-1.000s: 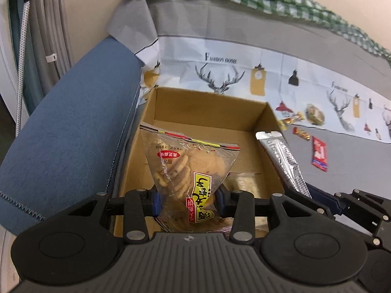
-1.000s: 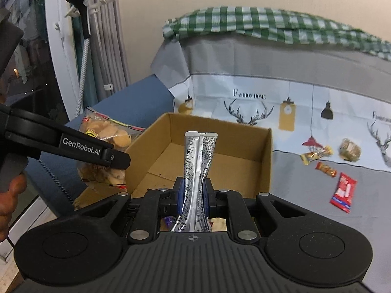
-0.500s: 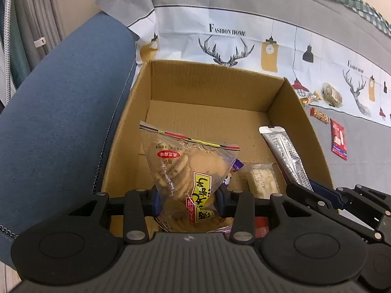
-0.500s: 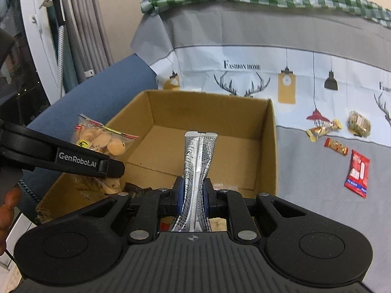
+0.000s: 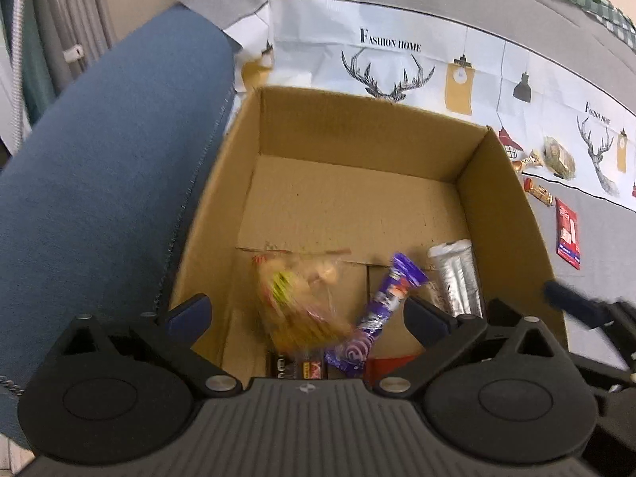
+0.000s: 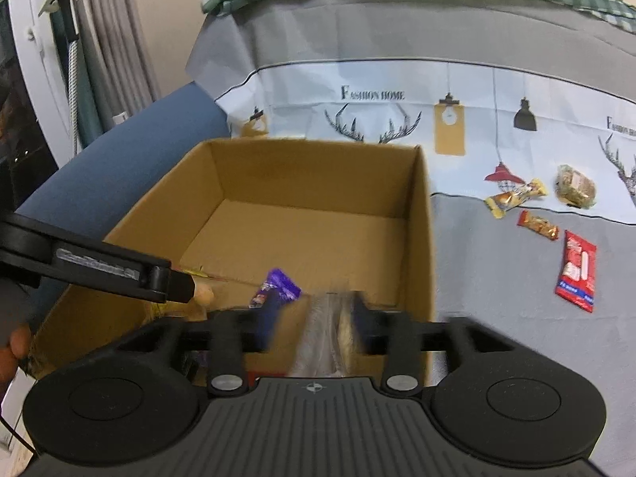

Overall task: Organize snacks
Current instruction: 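Open both tools to drop the silver pouch and biscuit bag into the box, then lift both open tools away from the box toward the remaining snacks, then grasp the red wafer packet with the right tool while the left tool grasps the yellow candy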

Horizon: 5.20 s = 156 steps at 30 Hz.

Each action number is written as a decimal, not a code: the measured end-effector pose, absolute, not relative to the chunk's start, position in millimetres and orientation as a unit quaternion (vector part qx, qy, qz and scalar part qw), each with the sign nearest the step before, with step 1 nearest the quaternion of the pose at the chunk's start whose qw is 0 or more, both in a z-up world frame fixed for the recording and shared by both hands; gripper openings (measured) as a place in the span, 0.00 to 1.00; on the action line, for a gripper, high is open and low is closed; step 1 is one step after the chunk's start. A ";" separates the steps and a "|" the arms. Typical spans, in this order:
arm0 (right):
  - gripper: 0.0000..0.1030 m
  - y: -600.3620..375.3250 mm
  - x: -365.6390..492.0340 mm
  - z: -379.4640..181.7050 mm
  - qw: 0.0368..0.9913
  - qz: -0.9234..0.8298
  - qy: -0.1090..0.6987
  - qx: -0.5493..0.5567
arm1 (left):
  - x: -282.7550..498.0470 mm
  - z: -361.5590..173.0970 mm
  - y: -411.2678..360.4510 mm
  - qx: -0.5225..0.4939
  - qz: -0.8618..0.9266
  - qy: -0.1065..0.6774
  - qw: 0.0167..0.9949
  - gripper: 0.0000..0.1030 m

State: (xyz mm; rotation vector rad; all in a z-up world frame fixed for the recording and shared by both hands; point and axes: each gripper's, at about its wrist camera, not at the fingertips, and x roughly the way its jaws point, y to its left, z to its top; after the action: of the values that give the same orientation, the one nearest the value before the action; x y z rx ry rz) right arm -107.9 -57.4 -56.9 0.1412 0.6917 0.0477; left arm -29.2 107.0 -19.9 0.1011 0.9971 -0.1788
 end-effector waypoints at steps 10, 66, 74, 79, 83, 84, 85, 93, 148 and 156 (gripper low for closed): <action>0.86 -60.1 -179.1 -22.4 0.937 0.044 0.343 0.058 | -118.4 -5.7 125.6 0.058 -0.053 0.493 0.867 1.00; 0.95 -49.4 -380.9 55.3 0.980 0.023 0.193 0.039 | -302.1 62.7 111.3 0.084 -0.068 0.369 0.923 1.00; 0.99 -50.1 -371.8 50.2 0.976 0.031 0.210 0.039 | -292.3 56.6 110.9 0.084 -0.065 0.382 0.918 1.00; 0.99 -52.4 -365.6 44.5 0.974 0.031 0.221 0.041 | -285.9 52.1 109.2 0.087 -0.065 0.390 0.914 1.00; 0.99 -55.4 -358.5 39.6 0.971 0.029 0.232 0.048 | -278.0 49.2 105.4 0.090 -0.066 0.398 0.911 1.00; 0.99 -56.0 -356.2 38.4 0.970 0.028 0.235 0.049 | -274.8 48.6 104.2 0.090 -0.067 0.400 0.910 1.00; 0.99 -56.7 -355.1 37.1 0.970 0.028 0.237 0.049 | -271.4 48.0 102.5 0.091 -0.068 0.402 0.909 1.00; 0.99 -87.5 -339.0 26.8 0.971 -0.015 0.228 0.067 | -228.2 50.8 65.3 0.126 -0.074 0.403 0.904 1.00; 1.00 -440.8 -15.3 -211.6 0.887 -0.322 0.315 0.106 | 236.4 -171.7 -324.7 0.192 -0.198 0.521 0.808 1.00; 0.71 -436.2 -15.1 -208.2 0.886 -0.328 0.310 0.108 | 222.2 -145.5 -338.0 0.190 -0.215 0.515 0.808 0.07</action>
State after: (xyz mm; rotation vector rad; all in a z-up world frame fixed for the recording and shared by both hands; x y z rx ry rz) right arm -15.1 -436.2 -208.2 0.2239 0.6438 -0.6825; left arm 222.2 -338.0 -145.5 0.4066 1.1005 -0.4599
